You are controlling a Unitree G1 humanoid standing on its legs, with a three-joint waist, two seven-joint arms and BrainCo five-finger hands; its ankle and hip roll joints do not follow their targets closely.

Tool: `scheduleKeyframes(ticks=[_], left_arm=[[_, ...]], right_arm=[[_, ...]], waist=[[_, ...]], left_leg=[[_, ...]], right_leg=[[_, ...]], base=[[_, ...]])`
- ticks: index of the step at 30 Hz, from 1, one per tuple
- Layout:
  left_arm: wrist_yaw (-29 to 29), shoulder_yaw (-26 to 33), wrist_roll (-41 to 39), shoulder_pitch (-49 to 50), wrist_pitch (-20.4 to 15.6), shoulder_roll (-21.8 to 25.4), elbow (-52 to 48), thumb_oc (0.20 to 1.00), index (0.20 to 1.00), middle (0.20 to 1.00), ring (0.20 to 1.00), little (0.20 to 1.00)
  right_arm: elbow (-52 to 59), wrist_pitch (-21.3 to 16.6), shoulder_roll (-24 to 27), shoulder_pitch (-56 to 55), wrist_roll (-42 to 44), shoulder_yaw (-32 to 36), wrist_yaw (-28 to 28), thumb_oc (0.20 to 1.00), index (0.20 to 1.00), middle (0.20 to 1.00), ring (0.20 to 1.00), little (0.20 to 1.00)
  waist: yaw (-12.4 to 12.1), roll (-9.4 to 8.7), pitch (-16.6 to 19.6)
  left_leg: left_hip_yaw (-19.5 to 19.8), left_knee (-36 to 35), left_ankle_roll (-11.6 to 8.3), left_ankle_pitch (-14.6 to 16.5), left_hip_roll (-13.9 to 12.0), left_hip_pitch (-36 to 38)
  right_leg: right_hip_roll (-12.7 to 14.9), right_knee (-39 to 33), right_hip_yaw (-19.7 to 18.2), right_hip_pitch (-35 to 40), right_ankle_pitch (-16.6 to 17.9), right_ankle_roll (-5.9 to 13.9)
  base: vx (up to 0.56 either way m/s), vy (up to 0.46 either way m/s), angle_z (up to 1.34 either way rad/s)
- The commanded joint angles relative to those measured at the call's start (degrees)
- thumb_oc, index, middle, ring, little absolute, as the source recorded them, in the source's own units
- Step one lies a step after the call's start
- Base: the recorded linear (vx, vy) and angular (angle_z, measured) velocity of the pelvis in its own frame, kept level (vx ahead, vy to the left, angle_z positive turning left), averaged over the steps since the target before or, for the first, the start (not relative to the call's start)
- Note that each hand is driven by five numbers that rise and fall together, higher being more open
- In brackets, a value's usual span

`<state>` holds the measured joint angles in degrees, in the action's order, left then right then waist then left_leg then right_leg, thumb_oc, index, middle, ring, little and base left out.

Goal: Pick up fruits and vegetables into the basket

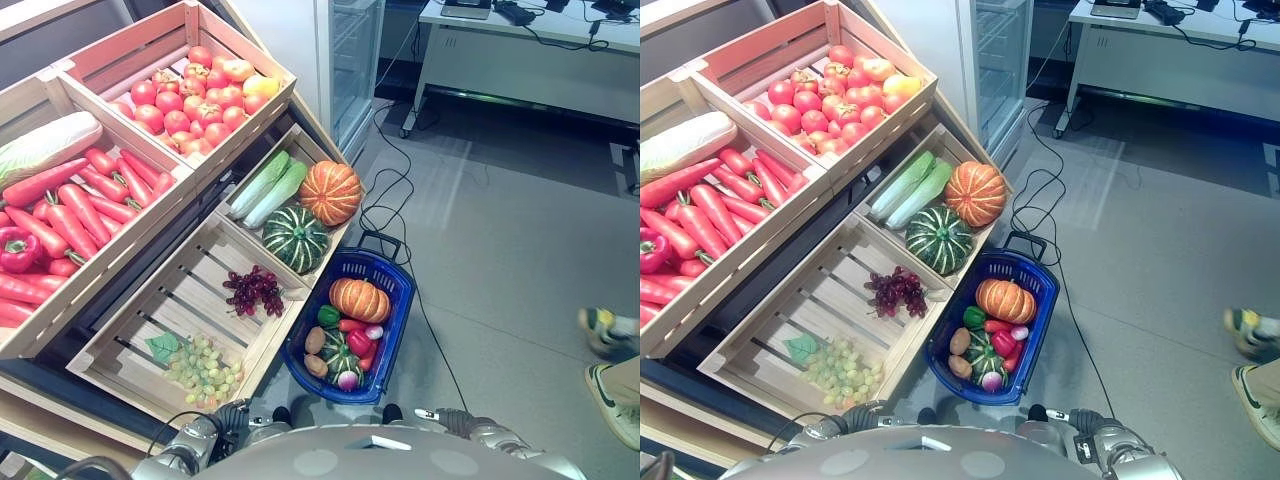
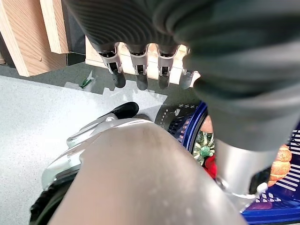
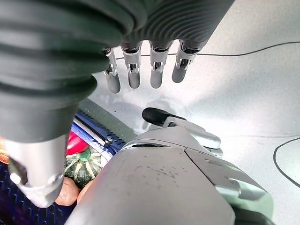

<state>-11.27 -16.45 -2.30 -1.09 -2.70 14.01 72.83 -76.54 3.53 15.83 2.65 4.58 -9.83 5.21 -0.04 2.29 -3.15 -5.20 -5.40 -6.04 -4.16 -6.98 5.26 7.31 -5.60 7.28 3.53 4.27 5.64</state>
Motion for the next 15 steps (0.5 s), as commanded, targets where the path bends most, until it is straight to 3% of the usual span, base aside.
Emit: scheduleKeyframes(ticks=[1,15], left_arm=[[-0.44,0.21,0.12,-4.64,-0.15,0.05,4.24,1.0,1.0,1.0,1.0,1.0],[-1.1,0.25,-0.35,-4.48,-0.35,0.08,4.13,1.0,1.0,1.0,1.0,1.0]], right_arm=[[-3.65,-0.87,-0.33,4.02,1.79,-0.89,-0.42,1.0,1.0,1.0,1.0,1.0],[-3.35,-0.57,-0.31,4.07,1.84,-1.01,-0.41,1.0,1.0,1.0,1.0,1.0]], waist=[[-0.57,-1.54,-3.17],[-0.62,-1.58,-3.04]], left_leg=[[1.52,0.4,2.14,4.02,1.16,-0.15],[1.56,0.4,2.11,4.08,1.12,0.0]], right_leg=[[1.96,0.6,3.68,2.39,-2.82,1.17],[1.91,0.6,3.59,2.49,-2.89,1.15]], base=[[0.0,0.0,0.0],[0.0,0.0,0.0]])
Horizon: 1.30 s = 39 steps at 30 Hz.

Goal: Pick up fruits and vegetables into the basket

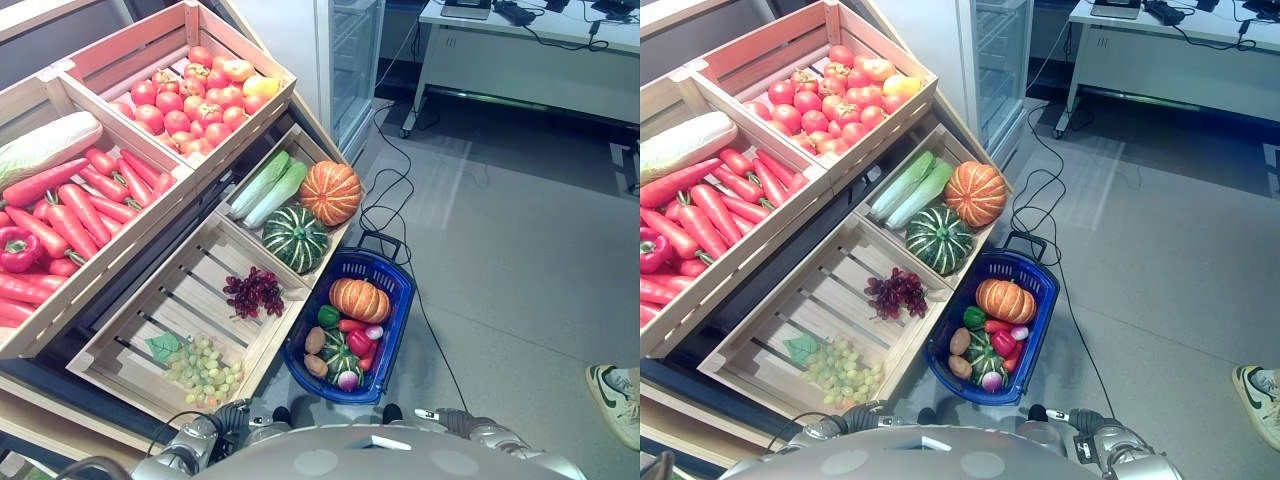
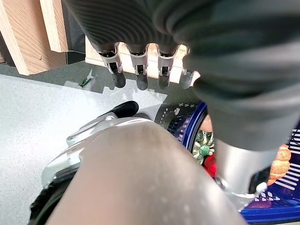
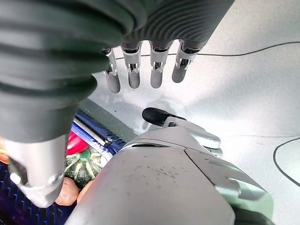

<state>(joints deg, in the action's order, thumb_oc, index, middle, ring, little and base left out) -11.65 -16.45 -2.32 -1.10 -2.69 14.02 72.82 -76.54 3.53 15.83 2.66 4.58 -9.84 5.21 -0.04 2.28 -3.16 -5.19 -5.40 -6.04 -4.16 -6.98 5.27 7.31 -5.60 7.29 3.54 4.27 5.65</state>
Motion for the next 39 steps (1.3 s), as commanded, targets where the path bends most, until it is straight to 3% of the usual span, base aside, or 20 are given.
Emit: scheduleKeyframes(ticks=[1,29,39], left_arm=[[-0.75,0.32,-0.29,-4.46,-0.38,0.15,4.14,1.0,1.0,1.0,1.0,1.0],[0.15,0.77,-1.31,-4.11,-1.09,0.16,3.94,1.0,1.0,1.0,1.0,1.0],[2.12,-0.38,-10.06,-8.3,-5.18,0.84,0.08,1.0,1.0,1.0,1.0,1.0]], right_arm=[[-3.32,-0.54,-0.28,4.04,1.86,-1.01,-0.44,1.0,1.0,1.0,1.0,1.0],[-3.3,-0.5,0.15,3.95,1.73,-0.85,-0.47,1.0,1.0,1.0,1.0,1.0],[-1.21,-0.6,1.64,8.87,6.64,-1.77,-2.66,1.0,1.0,1.0,1.0,1.0]], waist=[[-0.62,-1.59,-3.03],[-0.84,-1.63,-3.68],[-0.98,-0.69,-12.09]], left_leg=[[1.56,0.4,2.09,4.07,1.09,0.01],[2.05,0.4,2.03,3.9,1.12,-0.11],[3.42,0.4,2.49,1.44,1.92,-8.65]], right_leg=[[1.92,0.6,3.6,2.5,-2.88,1.15],[1.76,0.6,3.43,2.5,-2.85,1.06],[1.22,0.6,2.01,-5.91,-0.3,0.44]], base=[[0.0,0.0,0.0],[0.01,-0.001,0.0],[-0.1,-0.013,0.02]])
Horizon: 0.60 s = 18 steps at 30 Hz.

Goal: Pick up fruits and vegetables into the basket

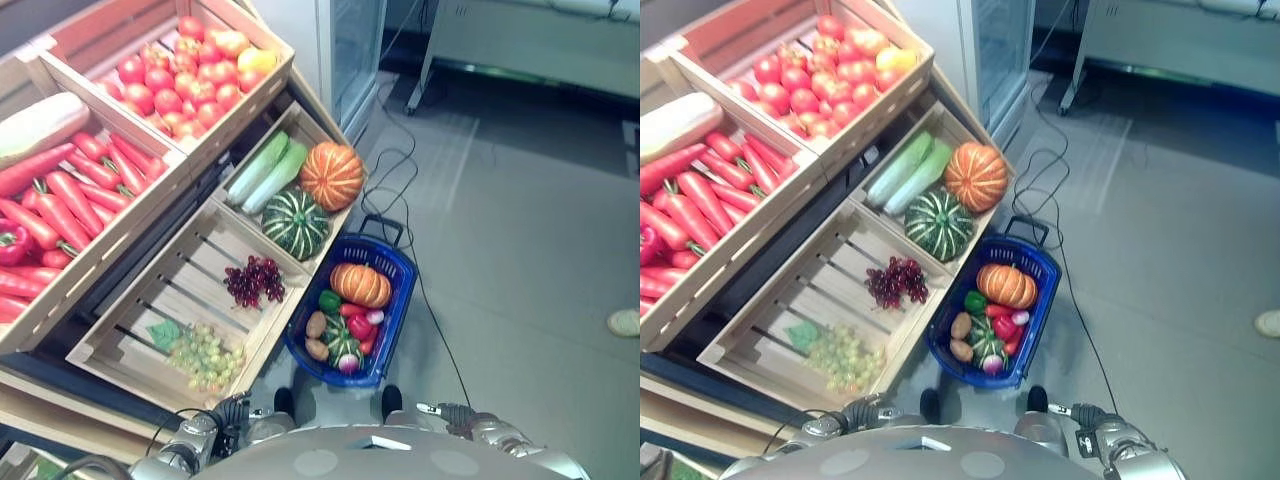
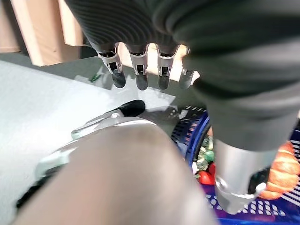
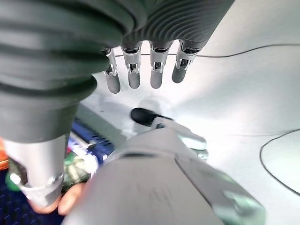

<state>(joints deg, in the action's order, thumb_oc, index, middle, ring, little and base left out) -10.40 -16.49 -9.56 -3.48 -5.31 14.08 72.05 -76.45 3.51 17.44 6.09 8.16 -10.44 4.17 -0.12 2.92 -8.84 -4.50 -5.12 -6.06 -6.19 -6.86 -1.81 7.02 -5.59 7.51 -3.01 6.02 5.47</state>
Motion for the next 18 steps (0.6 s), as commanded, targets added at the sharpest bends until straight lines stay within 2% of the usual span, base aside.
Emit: scheduleKeyframes(ticks=[1,8,16,18], left_arm=[[1.17,-0.47,-3.33,-6.55,-3.21,0.93,0.42,1.0,1.0,1.0,1.0,1.0],[1.97,-0.41,-7.87,-10.5,-8.03,1.86,-3.4,1.0,1.0,1.0,1.0,1.0],[2.43,-2.5,-12.51,-15.13,-11.8,2.37,-8.09,1.0,1.0,1.0,1.0,1.0],[3.56,-3.09,-13.55,-17.14,-13.44,2.92,-10.5,1.0,1.0,1.0,1.0,1.0]], right_arm=[[-0.93,-0.57,0.12,5.99,3.59,-1.21,-1.94,1.0,1.0,1.0,1.0,1.0],[0.35,0.15,1.6,10.05,6.4,-1.58,-2.22,1.0,1.0,1.0,1.0,1.0],[1.09,0.99,2.86,14.42,9.17,-2.2,-2.88,1.0,1.0,1.0,1.0,1.0],[1.42,1.19,3.39,16.07,9.79,-2.8,-3.43,1.0,1.0,1.0,1.0,1.0]], waist=[[-0.85,-1.26,-7.5],[-1.1,-1.1,-13.26],[-0.99,-0.3,-18.02],[-1.05,-0.22,-19.71]], left_leg=[[2.87,0.12,2.6,3.18,1.99,-2.72],[4.45,0.12,2.9,1.46,3.13,-8.31],[5.03,0.12,3.36,0.0,3.96,-12.68],[5.06,3.24,3.37,0.06,4.51,-15.4]], right_leg=[[1.42,0.59,1.63,-0.5,-1.6,0.64],[0.72,1.39,1.24,-5.78,-0.42,0.26],[0.82,6.44,0.24,-12.51,-1.03,-0.27],[0.9,9.42,0.01,-15.29,-1.61,-0.74]], base=[[-0.12,-0.04,0.1],[-0.11,-0.031,0.05],[-0.1,-0.002,0.03],[-0.17,-0.011,0.01]])
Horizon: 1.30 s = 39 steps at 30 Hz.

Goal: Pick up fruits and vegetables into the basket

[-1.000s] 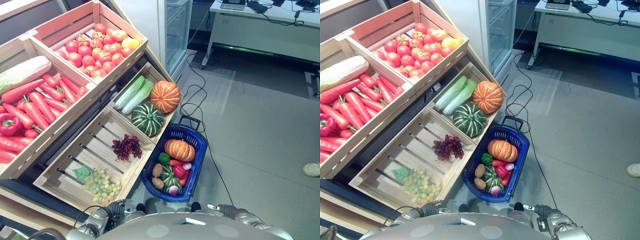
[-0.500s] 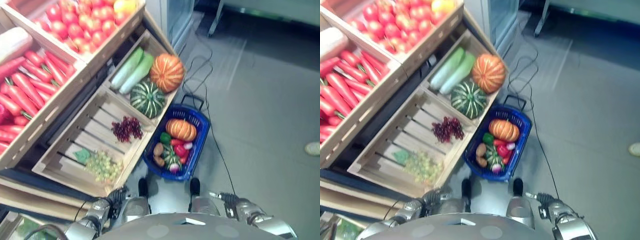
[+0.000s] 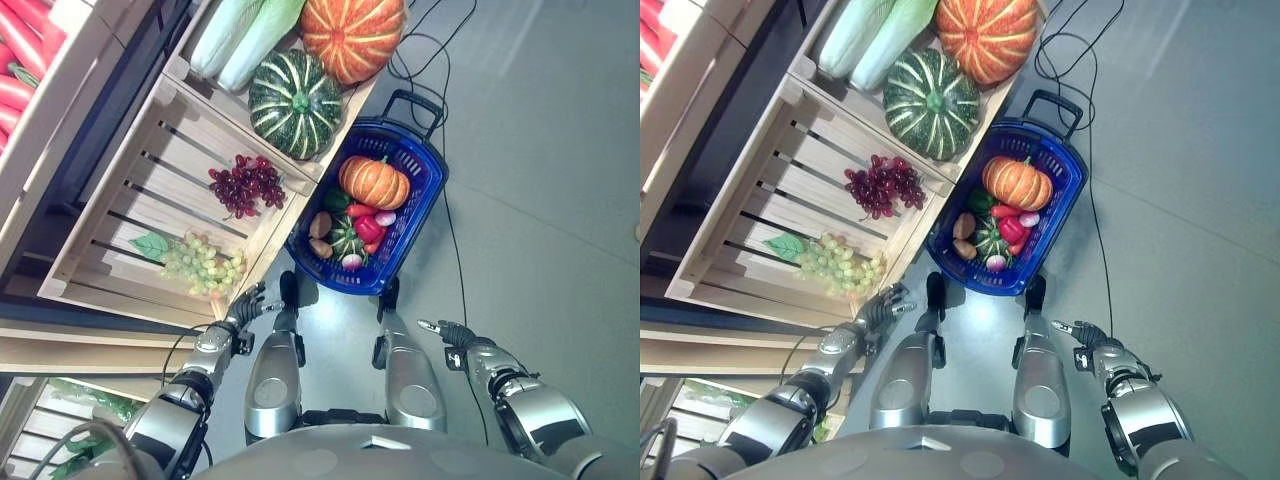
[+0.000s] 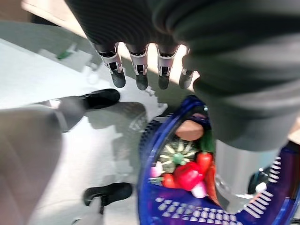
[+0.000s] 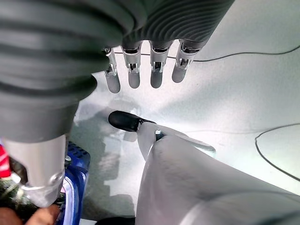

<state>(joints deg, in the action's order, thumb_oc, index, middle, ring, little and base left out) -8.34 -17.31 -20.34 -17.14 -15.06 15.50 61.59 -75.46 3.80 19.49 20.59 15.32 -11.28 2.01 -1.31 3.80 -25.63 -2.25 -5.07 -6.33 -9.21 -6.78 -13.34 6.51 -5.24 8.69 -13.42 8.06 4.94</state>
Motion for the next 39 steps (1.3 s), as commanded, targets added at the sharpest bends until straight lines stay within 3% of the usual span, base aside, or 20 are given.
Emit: scheduleKeyframes(ticks=[1,8,14,17,20,25,32,39], left_arm=[[2.13,-2.56,-3.18,-4.05,-4.17,1.63,-0.86,1.0,1.0,1.0,1.0,1.0],[8.02,-3.86,-2.65,-5.75,-9.57,3.55,-7.22,1.0,1.0,1.0,1.0,1.0],[24.03,-4.2,5.73,-7.92,-13.74,6.95,-14.98,1.0,1.0,1.0,1.0,1.0],[34.41,-4.83,16.13,-8.52,-14.04,8.79,-18.08,1.0,1.0,1.0,1.0,1.0],[48.82,-5.68,32.66,-10.75,-10.32,12.89,-21.51,1.0,1.0,1.0,1.0,1.0],[57.19,-6.78,45.03,-15.69,-2.97,18.89,-22.2,1.0,1.0,1.0,1.0,1.0],[59.68,-7.1,53.61,-20.39,4.53,22.53,-11.81,1.0,1.0,1.0,1.0,1.0],[57.62,-8.57,56.47,-22.36,7.13,25.39,-4.71,1.0,1.0,1.0,1.0,1.0]], right_arm=[[0.53,0.92,1.46,2.03,2.99,-2.14,-1.61,1.0,1.0,1.0,1.0,1.0],[1.52,-0.18,2.32,2.99,5.72,-1.58,-2.37,1.0,1.0,1.0,1.0,1.0],[1.34,0.34,3.33,4.21,7.46,-1.34,-2.43,1.0,1.0,1.0,1.0,1.0],[1.39,0.02,3.14,4.13,7.79,-1.31,-2.66,1.0,1.0,1.0,1.0,1.0],[1.31,-0.31,3.07,4.46,8.03,-1.95,-2.46,1.0,1.0,1.0,1.0,1.0],[0.73,-1.0,3.38,4.99,8.07,-2.33,-2.08,1.0,1.0,1.0,1.0,1.0],[1.33,-1.66,3.72,5.07,7.62,-3.34,-1.67,1.0,1.0,1.0,1.0,1.0],[1.56,-1.51,4.97,5.55,7.16,-3.69,-1.06,1.0,1.0,1.0,1.0,1.0]], waist=[[0.17,-1.07,-3.41],[0.27,-1.26,-4.16],[-0.21,-1.32,-4.16],[-0.36,-1.29,-4.16],[-0.48,-1.51,-4.16],[-0.36,-1.82,-4.16],[0.82,-2.57,-4.16],[1.77,-2.31,-4.16]], left_leg=[[2.92,5.23,3.65,3.51,4.72,-5.3],[3.06,16.29,3.98,6.45,5.85,-14.47],[3.08,23.51,4.65,8.21,6.2,-21.68],[3.43,25.54,4.75,9.05,6.26,-23.41],[3.58,26.12,4.88,9.32,6.12,-24.57],[3.67,26.48,4.99,8.88,6.1,-26.07],[3.08,27.16,4.59,8.83,5.33,-26.78],[2.61,27.13,4.2,8.62,4.91,-26.53]], right_leg=[[1.5,10.39,-1.21,-5.99,-3.95,-0.4],[2.12,18.3,-1.32,-13.75,-5.93,-0.78],[1.54,26.1,-2.13,-21.04,-8.08,-1.38],[1.2,28.04,-2.47,-22.77,-8.87,-1.63],[0.84,28.76,-2.59,-23.97,-9.36,-2.02],[0.37,29.44,-2.49,-25.32,-9.37,-2.49],[-0.17,30.0,-2.74,-25.92,-9.85,-2.89],[-0.22,29.86,-2.66,-25.61,-10.18,-3.31]], base=[[-0.12,-0.019,0.04],[-0.07,-0.023,0.06],[-0.03,-0.021,0.1],[0.0,-0.01,0.07],[0.0,0.0,0.0],[0.0,0.0,0.0],[0.0,0.006,-0.02],[0.0,0.016,-0.01]])
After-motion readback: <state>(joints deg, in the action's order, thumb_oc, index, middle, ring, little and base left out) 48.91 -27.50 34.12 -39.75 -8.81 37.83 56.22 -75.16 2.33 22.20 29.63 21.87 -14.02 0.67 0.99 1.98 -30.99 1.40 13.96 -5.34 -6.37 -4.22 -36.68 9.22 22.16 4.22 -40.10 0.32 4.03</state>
